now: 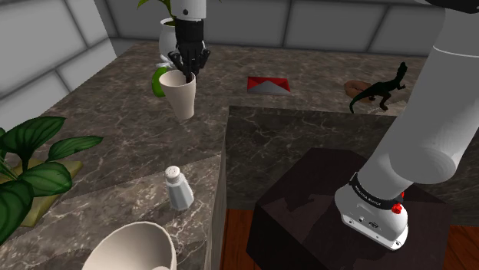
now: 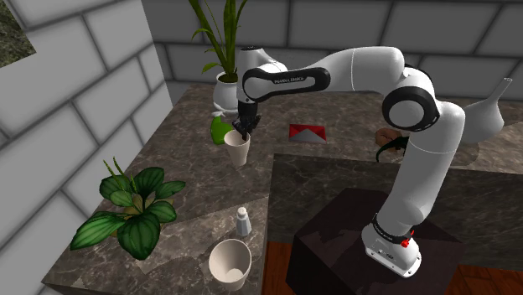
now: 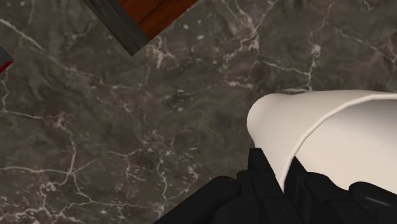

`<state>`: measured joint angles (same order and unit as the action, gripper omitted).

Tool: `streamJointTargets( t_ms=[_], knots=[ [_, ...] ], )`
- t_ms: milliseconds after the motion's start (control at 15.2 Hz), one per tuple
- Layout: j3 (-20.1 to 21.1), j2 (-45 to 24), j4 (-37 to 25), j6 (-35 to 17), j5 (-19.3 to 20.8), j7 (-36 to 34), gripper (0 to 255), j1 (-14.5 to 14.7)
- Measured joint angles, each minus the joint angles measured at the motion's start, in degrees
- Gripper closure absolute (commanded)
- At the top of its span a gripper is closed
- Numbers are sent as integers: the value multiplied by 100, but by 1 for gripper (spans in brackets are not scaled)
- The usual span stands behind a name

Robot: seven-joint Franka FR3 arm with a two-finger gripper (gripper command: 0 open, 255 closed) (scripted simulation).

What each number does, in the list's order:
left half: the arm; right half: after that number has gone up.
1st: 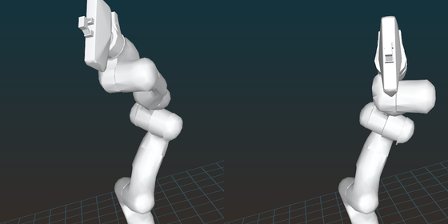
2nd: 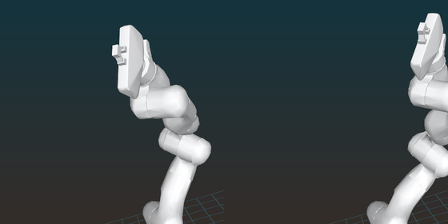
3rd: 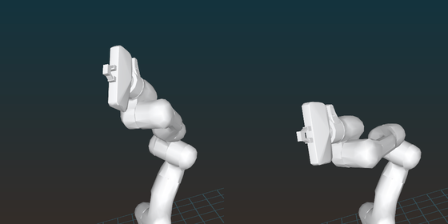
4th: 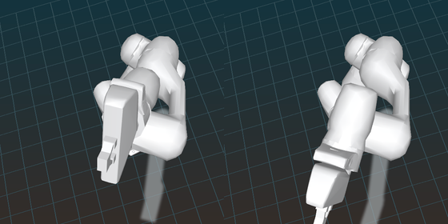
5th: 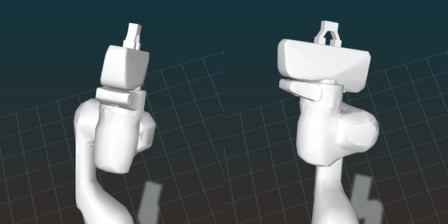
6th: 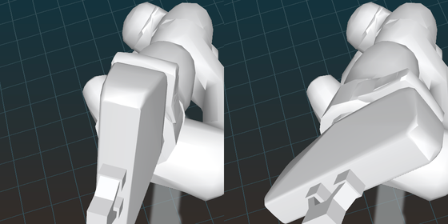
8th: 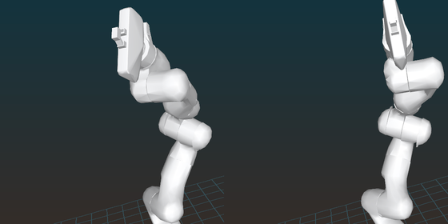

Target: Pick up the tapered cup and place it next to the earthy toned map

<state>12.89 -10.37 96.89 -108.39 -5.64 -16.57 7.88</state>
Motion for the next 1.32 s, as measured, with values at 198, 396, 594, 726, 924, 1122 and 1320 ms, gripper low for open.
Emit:
streamJointTargets(
  t_ms=[198, 396, 594, 726, 924, 1122, 1320],
  knots=[
    [-1, 1, -5, 0, 1, 0, 255, -1],
    [0, 0, -81, 84, 4, -11, 255, 1],
    [0, 15, -255, 275, 5, -28, 255, -1],
    [-2, 18, -407, 429, 9, -39, 255, -3],
    [5, 13, -665, 679, 16, -80, 255, 6],
    [8, -7, -909, 902, 26, -111, 255, 12],
    [9, -17, -1158, 1142, 31, -136, 255, 13]
  ],
)
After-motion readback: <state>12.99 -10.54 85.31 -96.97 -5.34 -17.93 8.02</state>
